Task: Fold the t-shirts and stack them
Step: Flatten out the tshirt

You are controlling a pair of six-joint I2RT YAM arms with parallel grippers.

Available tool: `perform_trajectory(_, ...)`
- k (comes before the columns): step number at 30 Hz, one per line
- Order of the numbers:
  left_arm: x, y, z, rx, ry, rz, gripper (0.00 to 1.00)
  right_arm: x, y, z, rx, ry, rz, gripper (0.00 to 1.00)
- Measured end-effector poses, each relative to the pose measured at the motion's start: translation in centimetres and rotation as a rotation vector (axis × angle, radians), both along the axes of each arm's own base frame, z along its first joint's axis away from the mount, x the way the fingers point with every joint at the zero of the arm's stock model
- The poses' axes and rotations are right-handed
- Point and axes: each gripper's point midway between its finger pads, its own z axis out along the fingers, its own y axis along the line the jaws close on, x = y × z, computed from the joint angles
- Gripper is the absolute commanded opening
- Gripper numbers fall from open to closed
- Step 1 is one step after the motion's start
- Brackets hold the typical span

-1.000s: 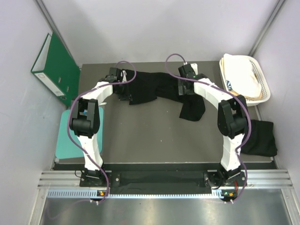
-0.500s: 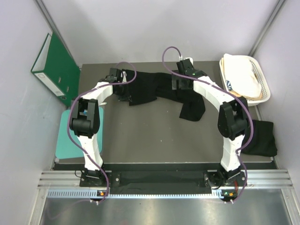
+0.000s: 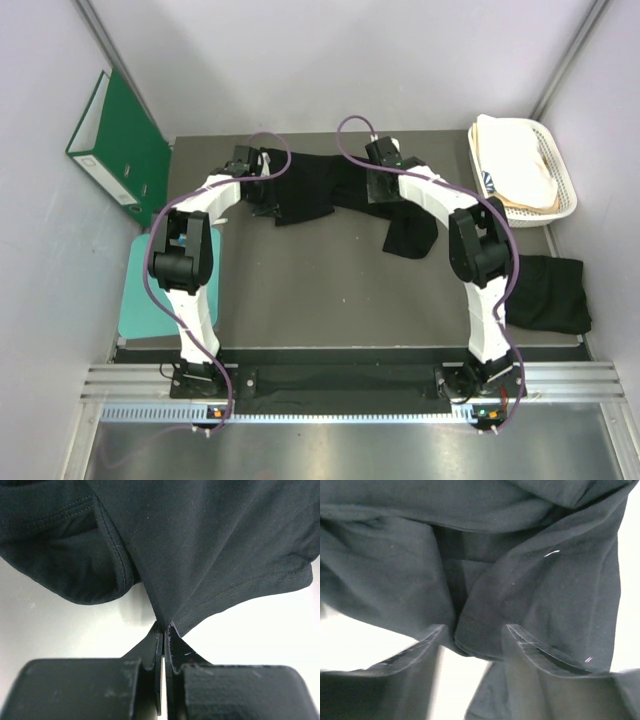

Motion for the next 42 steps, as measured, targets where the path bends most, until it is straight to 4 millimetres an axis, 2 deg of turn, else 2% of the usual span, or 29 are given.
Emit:
perform_trajectory(4, -0.1, 0.0, 0.0, 0.002, 0.003, 0.000, 0.00, -0.1, -0.2, -0.8, -0.009, 0.014, -0.018, 0.31)
perform_trajectory(7, -0.1, 0.1, -0.1, 0.004, 0.004, 0.001, 0.00, -0.1, -0.4, -0.7, -0.018, 0.011, -0.026, 0.13)
perform_trajectory(8, -0.1, 0.1, -0.1, 0.005, 0.005, 0.001, 0.00, 0.0, -0.5, -0.7, -0.018, 0.008, -0.031, 0.05)
perform_trajectory(9, -0.1, 0.1, -0.1, 0.005, 0.005, 0.001, 0.00, 0.0, -0.5, -0.7, -0.021, 0.007, -0.034, 0.02)
perform_trajectory(18, -0.3, 0.8, -0.3, 0.033, 0.015, 0.009, 0.00, -0.5, -1.5, -0.3, -0.049, -0.009, -0.057, 0.00)
perform_trajectory(21, -0.1, 1.5, -0.4, 0.050, 0.014, 0.024, 0.00, -1.3, -2.4, 1.8, -0.056, -0.046, -0.070, 0.00)
perform_trajectory(24, 0.1, 2.4, -0.2, 0.059, 0.012, 0.043, 0.00, -2.1, -4.5, 6.0, -0.051, -0.129, -0.111, 0.00)
perform_trajectory(26, 0.3, 3.3, 0.1, 0.067, 0.013, 0.061, 0.00, -2.5, -6.4, 9.2, -0.038, -0.195, -0.154, 0.00)
perform_trajectory(29, 0.3, 4.4, 0.6, 0.088, 0.012, 0.085, 0.00, -2.4, -9.4, 12.3, -0.026, -0.266, -0.225, 0.00)
perform_trajectory(32, 0.3, 5.9, 2.3, 0.129, -0.016, 0.129, 0.00, -2.3, -11.7, 13.0, -0.036, -0.284, -0.269, 0.00)
perform_trajectory(35, 0.5, 8.4, 5.7, 0.166, -0.088, 0.214, 0.00, -2.9, -12.1, 11.6, -0.056, -0.250, -0.269, 0.00)
perform_trajectory(39, 0.4, 11.9, 11.1, 0.205, -0.217, 0.325, 0.00, -3.7, -12.7, 9.3, -0.085, -0.185, -0.285, 0.44)
perform_trajectory(40, 0.3, 12.4, 12.0, 0.210, -0.238, 0.341, 0.00, -3.8, -12.8, 8.7, -0.090, -0.170, -0.296, 0.64)
perform_trajectory(42, 0.2, 12.8, 13.3, 0.209, -0.270, 0.353, 0.00, -3.7, -13.6, 6.9, -0.129, -0.129, -0.324, 0.79)
